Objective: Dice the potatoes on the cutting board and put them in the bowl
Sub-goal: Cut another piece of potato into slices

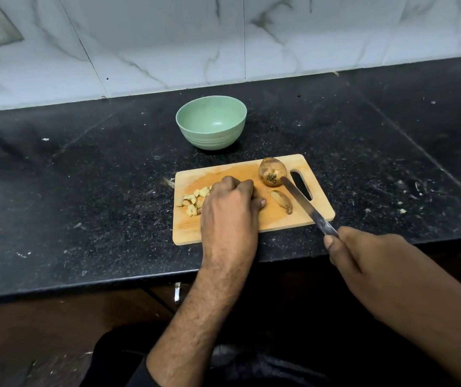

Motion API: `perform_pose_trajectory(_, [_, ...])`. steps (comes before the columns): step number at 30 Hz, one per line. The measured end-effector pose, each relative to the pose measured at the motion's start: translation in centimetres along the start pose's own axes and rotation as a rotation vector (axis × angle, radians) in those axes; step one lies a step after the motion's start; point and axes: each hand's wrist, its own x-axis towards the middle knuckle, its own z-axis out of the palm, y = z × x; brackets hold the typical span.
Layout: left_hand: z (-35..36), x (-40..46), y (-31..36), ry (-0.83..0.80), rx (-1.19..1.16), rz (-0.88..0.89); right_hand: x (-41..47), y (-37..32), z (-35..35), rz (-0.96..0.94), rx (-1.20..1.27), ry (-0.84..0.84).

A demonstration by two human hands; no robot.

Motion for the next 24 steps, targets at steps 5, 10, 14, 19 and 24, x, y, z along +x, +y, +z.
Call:
perform_pose_trajectory(5, [0.8, -0.8, 1.2, 0.006, 0.033, 0.124, -0.1, 0.5, -0.1, 0.055, -0.068, -0.037])
perform_pose_trajectory(10, [1.4, -0.7, 1.7, -0.063, 0.043, 0.158, 0.0, 0.1, 0.9, 0.046, -0.048, -0.089])
perform_pose_trajectory(14, [1.1, -0.6, 0.8, -0.063, 0.030, 0.173, -0.1, -0.7, 1.2, 0.022, -0.036, -0.082])
perform_pose_trajectory(19, [0.5, -0.7, -0.1, -0.097, 0.037, 0.179, 0.1, -1.1, 1.3, 0.004, -0.020, -0.081])
perform_pose_trajectory(24, [0.7, -0.6, -0.4, -0.109, -0.040, 0.139, -0.2, -1.2, 0.9, -0.008, 0.050, -0.056])
